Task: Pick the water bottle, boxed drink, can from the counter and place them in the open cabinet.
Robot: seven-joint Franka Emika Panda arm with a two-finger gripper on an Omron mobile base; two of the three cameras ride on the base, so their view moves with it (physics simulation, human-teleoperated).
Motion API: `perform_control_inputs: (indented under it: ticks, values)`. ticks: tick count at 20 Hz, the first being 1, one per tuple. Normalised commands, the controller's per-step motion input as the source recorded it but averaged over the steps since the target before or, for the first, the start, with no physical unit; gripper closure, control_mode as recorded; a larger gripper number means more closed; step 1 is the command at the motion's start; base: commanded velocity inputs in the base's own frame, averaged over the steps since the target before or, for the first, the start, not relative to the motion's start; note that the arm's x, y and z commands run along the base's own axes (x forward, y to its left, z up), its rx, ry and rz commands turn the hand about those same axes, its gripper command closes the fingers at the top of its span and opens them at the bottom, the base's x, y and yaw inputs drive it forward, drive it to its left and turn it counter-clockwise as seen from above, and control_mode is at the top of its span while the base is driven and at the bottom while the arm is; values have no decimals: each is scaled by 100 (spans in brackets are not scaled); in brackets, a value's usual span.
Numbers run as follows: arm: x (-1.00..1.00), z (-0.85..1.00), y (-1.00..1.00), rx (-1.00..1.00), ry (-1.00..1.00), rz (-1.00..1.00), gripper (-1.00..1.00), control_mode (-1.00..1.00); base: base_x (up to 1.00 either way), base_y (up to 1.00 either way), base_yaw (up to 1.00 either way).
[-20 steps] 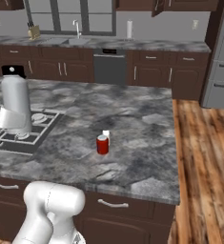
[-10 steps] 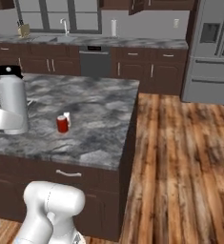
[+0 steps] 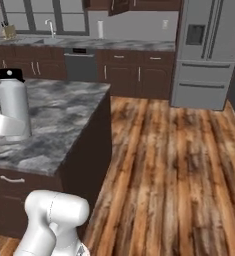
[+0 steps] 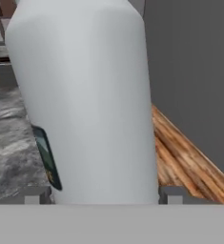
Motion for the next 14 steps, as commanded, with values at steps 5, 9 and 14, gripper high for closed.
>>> perform_control_inputs:
  ticks: [5, 9, 14]
  values:
    - [0, 0, 0, 0, 0, 0, 100, 100, 96, -100, 8]
    - [0, 0, 0, 0, 0, 0, 100, 100, 100, -100, 11]
    - [0, 0, 0, 0, 0, 0, 100, 100, 100, -100, 16]
